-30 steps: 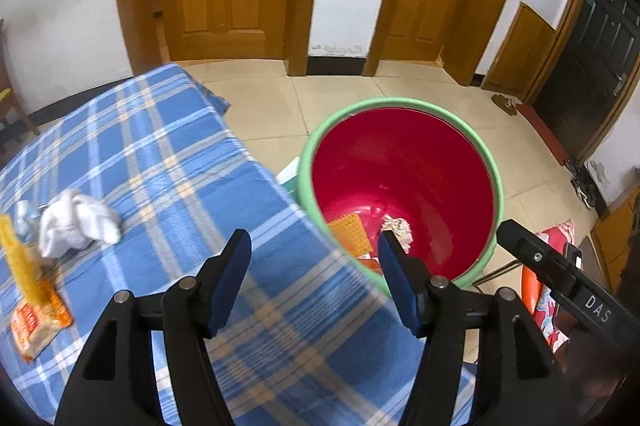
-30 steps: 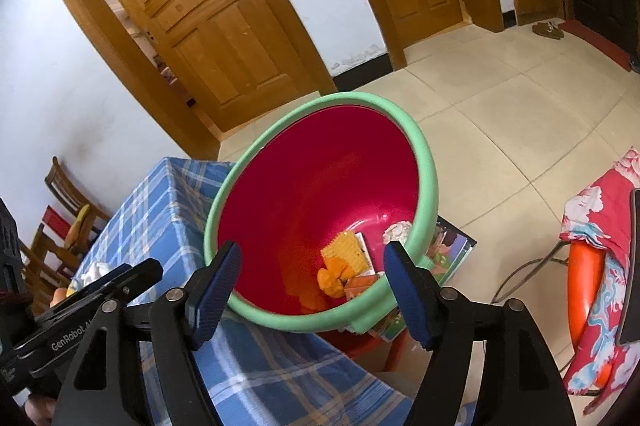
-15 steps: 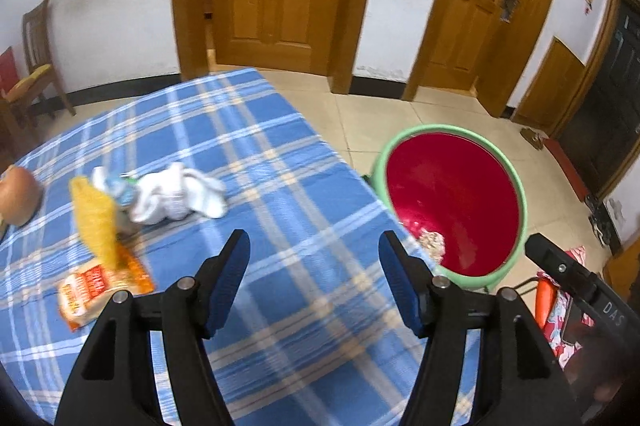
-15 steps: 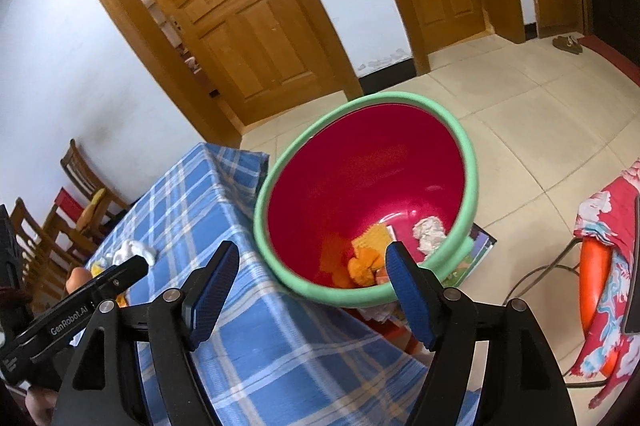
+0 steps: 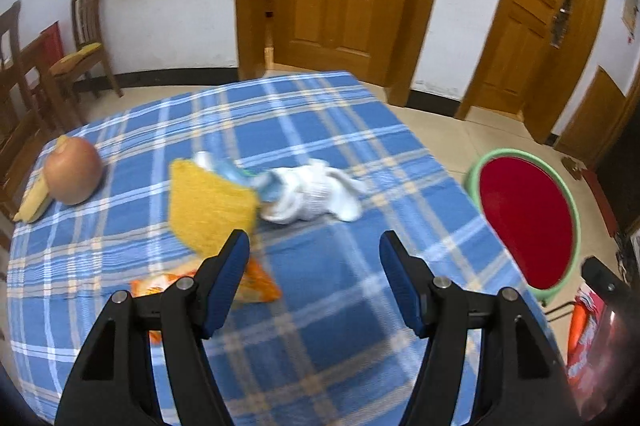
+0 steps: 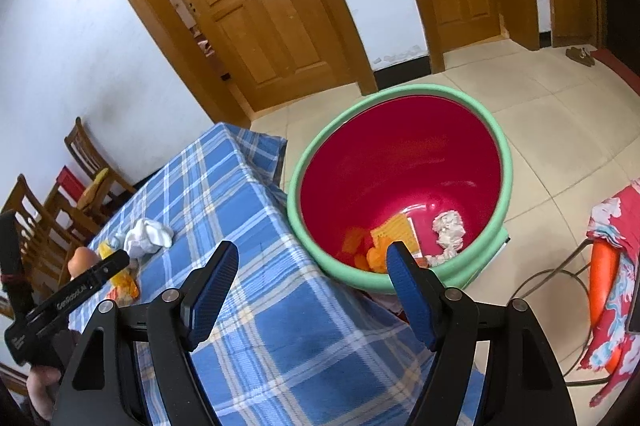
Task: Collect trash
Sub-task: 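Grasp the yellow foam fruit net with the left tool and lift it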
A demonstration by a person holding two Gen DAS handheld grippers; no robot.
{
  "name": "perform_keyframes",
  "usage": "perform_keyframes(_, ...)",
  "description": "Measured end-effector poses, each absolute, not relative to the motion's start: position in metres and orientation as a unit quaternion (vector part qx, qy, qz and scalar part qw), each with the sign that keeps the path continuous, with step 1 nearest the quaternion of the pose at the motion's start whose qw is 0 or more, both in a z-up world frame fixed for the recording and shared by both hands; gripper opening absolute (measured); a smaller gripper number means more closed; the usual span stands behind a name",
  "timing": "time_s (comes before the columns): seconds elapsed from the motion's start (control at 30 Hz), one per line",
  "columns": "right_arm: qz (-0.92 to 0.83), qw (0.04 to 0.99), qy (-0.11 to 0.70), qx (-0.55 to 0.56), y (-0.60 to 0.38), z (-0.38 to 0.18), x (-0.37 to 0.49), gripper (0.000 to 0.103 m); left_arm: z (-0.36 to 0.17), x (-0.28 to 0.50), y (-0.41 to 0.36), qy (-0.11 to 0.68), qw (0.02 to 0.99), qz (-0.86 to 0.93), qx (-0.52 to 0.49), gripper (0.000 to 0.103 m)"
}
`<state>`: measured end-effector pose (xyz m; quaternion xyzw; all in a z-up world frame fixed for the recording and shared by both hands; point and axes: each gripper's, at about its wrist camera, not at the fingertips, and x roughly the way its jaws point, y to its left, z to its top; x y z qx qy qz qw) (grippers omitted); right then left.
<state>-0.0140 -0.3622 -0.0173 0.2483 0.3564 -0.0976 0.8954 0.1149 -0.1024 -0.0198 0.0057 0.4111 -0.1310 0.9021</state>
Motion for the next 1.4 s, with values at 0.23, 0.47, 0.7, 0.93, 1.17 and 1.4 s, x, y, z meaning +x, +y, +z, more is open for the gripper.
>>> perform_keyframes(0.23,-0.086,0.894,0.370,0.239,-0.352,-0.020,-0.005,0.078,-0.030,0.135,-0.074,0.414,0.906,-0.087,-0.010,0.067)
perform_keyframes(0.47,-0.081,0.892,0.382,0.228,-0.344,-0.024,0.005,0.078,-0.042,0.149,-0.054,0.417,0.907,-0.064,-0.022,0.067)
perform_keyframes(0.7,-0.069,0.890,0.399,0.211,-0.330,-0.027,0.018,0.078,-0.051,0.154,-0.047,0.424,0.901,-0.081,-0.027,0.061)
perform_keyframes(0.93,-0.042,0.891,0.411,0.190,-0.304,-0.029,0.035,0.078,-0.050,0.151,-0.034,0.423,0.897,-0.112,-0.062,0.018)
perform_keyframes(1.17,-0.010,0.892,0.419,0.169,-0.274,-0.028,0.049,0.078,-0.034,0.137,-0.015,0.401,0.905,-0.116,-0.088,0.013)
perform_keyframes(1.4,0.042,0.891,0.424,0.157,-0.236,-0.028,0.062,0.078,-0.025,0.121,0.015,0.392,0.908,-0.095,-0.110,0.013)
